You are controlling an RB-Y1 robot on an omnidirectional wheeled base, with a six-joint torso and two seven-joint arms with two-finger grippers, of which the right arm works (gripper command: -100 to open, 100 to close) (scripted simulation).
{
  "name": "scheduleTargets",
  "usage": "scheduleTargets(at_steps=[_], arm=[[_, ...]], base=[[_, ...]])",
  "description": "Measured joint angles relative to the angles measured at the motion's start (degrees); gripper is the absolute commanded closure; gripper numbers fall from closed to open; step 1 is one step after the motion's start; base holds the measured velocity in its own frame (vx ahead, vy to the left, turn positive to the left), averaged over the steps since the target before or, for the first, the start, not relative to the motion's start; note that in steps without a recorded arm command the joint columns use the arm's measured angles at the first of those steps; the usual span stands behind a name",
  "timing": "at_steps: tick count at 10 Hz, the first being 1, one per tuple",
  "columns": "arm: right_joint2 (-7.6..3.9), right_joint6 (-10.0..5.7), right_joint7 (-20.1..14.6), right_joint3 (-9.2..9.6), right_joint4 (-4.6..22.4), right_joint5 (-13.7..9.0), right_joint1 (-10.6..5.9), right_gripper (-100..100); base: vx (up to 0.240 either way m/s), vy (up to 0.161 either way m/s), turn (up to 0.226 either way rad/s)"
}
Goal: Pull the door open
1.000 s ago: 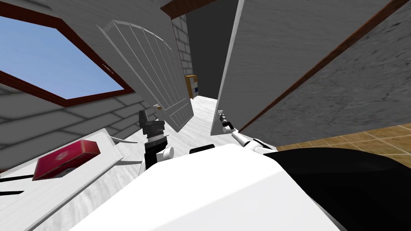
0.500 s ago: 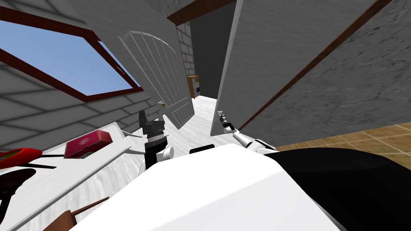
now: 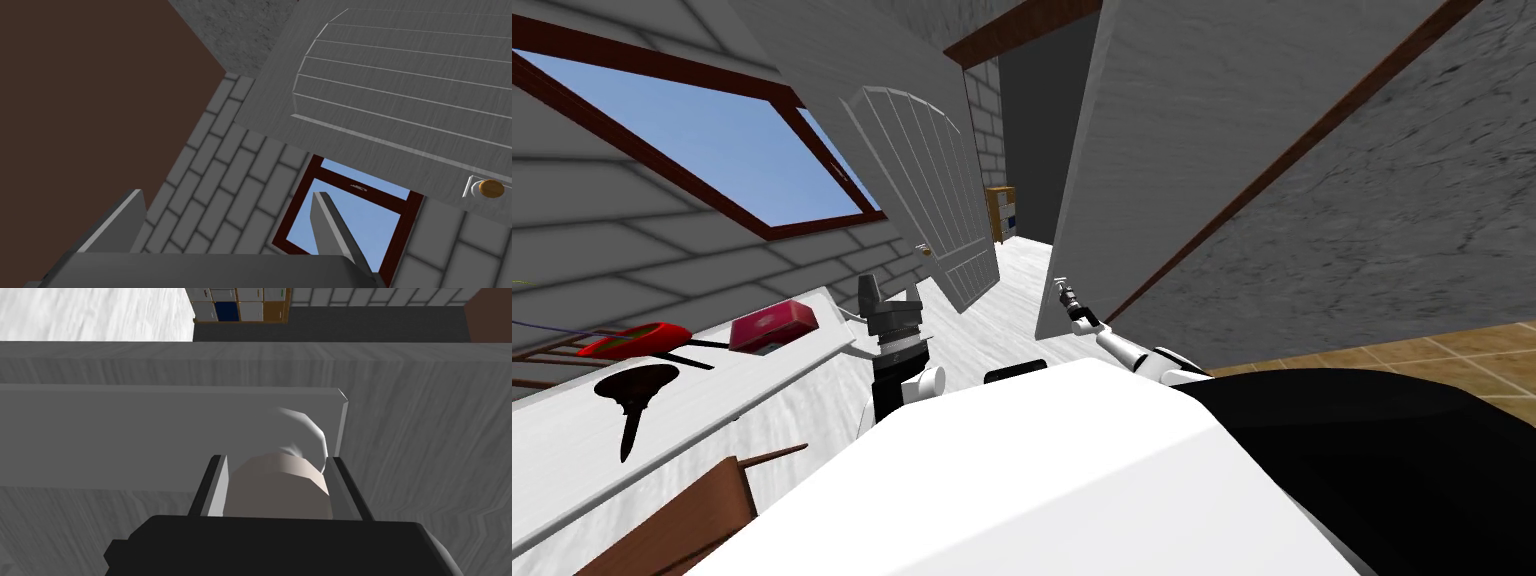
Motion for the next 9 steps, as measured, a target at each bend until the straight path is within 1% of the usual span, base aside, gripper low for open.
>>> scheduleTargets(at_steps=[3, 4, 5, 7, 9], arm=[[-2.02, -1.32, -0.70, 2.47, -1.34, -1.16, 0.69, 100], [-2.93, -1.86, -1.12, 3.36, -1.68, -1.60, 0.86, 100], [-2.96, -1.87, -1.21, 3.60, -1.65, -1.62, 1.02, 100], [-4.48, -2.88, -1.39, 4.88, -2.73, -2.55, 1.64, 100], [-6.37, -4.35, -1.90, 6.80, -3.80, -3.54, 2.09, 100]], base=[[-0.192, -0.071, 0.101], [-0.098, -0.031, 0.025], [-0.133, -0.061, 0.109], [-0.179, -0.092, 0.135], [-0.206, -0.121, 0.159]])
